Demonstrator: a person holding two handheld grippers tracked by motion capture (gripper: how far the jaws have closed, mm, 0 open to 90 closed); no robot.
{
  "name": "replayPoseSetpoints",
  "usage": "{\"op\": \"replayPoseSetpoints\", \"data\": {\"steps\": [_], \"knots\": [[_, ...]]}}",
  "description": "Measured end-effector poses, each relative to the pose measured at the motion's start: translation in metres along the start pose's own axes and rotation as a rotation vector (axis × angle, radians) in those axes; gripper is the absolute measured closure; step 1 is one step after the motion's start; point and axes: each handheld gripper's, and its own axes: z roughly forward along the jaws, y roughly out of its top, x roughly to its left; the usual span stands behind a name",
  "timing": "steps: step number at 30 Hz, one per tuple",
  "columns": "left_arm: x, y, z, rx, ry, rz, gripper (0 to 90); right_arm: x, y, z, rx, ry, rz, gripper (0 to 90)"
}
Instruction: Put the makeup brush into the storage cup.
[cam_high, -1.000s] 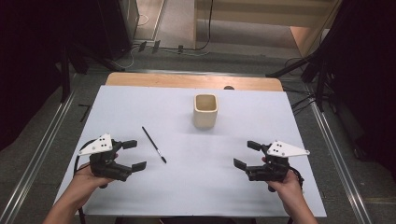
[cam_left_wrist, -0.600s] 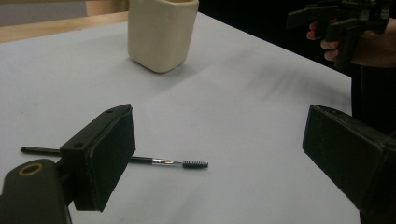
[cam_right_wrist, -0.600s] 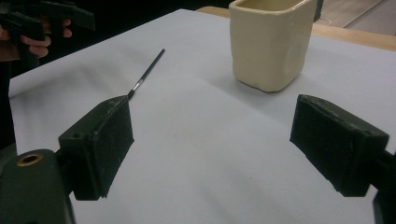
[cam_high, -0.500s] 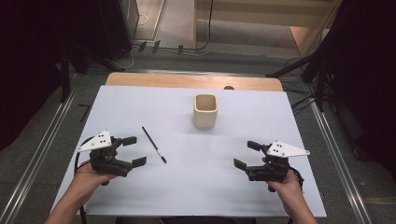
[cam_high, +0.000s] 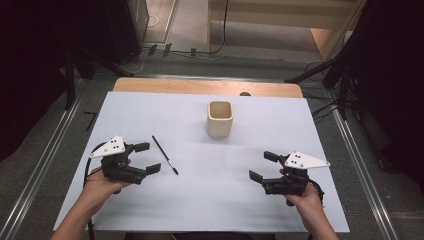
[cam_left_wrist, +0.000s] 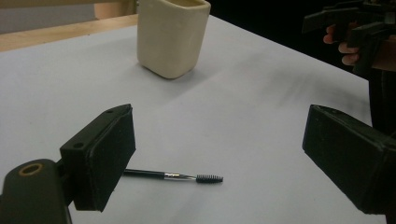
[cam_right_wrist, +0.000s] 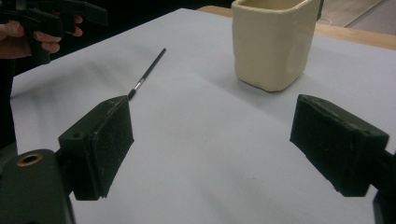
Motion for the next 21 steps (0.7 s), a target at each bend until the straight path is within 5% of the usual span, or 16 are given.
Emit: {"op": "replayPoseSetpoints", "data": {"steps": [15,21], "knots": [[0.003,0.007,0.016,-0.010,0.004,0.039,9.6,0.001,0.000,0.002,-0.005,-0.013,0.001,14.1],[0.006,0.008,0.020,-0.029,-0.007,0.015,9.6,0.002,-0.001,0.001,-0.005,-0.018,-0.002,14.1]]}}
